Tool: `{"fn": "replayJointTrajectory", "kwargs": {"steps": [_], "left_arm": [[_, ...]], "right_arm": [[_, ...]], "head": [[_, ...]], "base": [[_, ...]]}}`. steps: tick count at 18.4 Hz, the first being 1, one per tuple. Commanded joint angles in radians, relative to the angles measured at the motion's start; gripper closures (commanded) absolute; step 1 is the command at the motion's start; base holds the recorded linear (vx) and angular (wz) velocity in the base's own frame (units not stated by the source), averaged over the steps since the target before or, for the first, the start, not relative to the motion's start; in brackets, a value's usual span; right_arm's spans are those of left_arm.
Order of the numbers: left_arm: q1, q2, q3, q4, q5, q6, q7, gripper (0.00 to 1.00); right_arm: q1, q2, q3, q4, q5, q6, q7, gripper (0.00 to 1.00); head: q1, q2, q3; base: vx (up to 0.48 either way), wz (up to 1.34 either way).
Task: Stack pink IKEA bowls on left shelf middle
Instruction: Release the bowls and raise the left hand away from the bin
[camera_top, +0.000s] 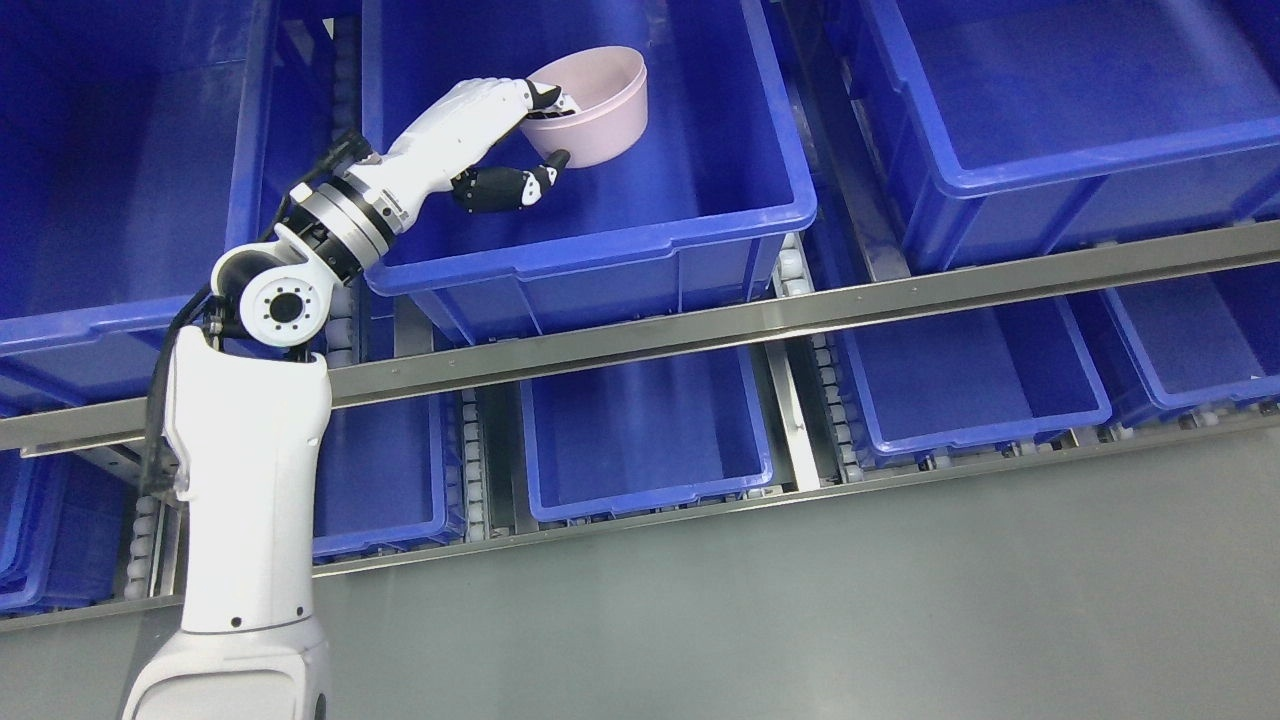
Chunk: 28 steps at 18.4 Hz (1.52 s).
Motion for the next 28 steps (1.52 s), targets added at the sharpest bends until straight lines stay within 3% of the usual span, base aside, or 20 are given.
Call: {"fn": "replayJointTrajectory", "kwargs": {"steps": [1, 5, 9, 12, 15, 19, 22, 28], "left_arm": [[-0.009, -0.021, -0.004, 0.105, -0.003, 0.0, 0.009, 0.76], [-0.02, -0.074, 0.0, 0.117, -0.001, 0.0, 0.012, 0.57], [-0.034, -0.077, 0.029, 0.115, 0.011, -0.003, 0.041, 0.45], [-0.089, -0.137, 0.092, 0.117, 0.073, 0.003, 0.23, 0.31], [-0.129, -0.137, 0.1, 0.131, 0.283, 0.018, 0.494, 0.28], [-0.065, -0.137, 0.031, 0.109, 0.68, 0.189, 0.671, 0.27], [0.018, -0.137, -0.033, 0.013, 0.698, 0.312, 0.72, 0.11], [0.101, -0.137, -0.099, -0.153, 0.698, 0.434, 0.744, 0.03]], "right_arm": [[0.0, -0.017, -0.011, 0.0, 0.008, 0.0, -0.001, 0.0], [0.0, -0.017, -0.011, 0.0, 0.008, 0.0, 0.001, 0.0], [0.0, -0.017, -0.011, 0.0, 0.008, 0.0, -0.001, 0.0], [0.0, -0.017, -0.011, 0.0, 0.008, 0.0, -0.001, 0.0], [0.0, -0.017, -0.011, 0.0, 0.008, 0.0, -0.001, 0.0], [0.0, -0.017, -0.011, 0.0, 0.008, 0.0, -0.001, 0.0], [0.0, -0.017, -0.011, 0.0, 0.008, 0.0, -0.001, 0.0], [0.0, -0.017, -0.011, 0.0, 0.008, 0.0, 0.001, 0.0]], "head": [[0.0, 0.0, 0.0], [0.0, 0.0, 0.0], [0.0, 0.0, 0.0], [0.0, 0.0, 0.0], [0.0, 0.0, 0.0], [0.0, 0.0, 0.0], [0.0, 0.0, 0.0], [0.0, 0.0, 0.0]], "base": [[-0.009, -0.01], [-0.006, -0.05], [0.004, 0.01], [-0.006, -0.02], [-0.003, -0.05], [-0.006, -0.04], [-0.03, -0.19], [-0.01, -0.21]]}}
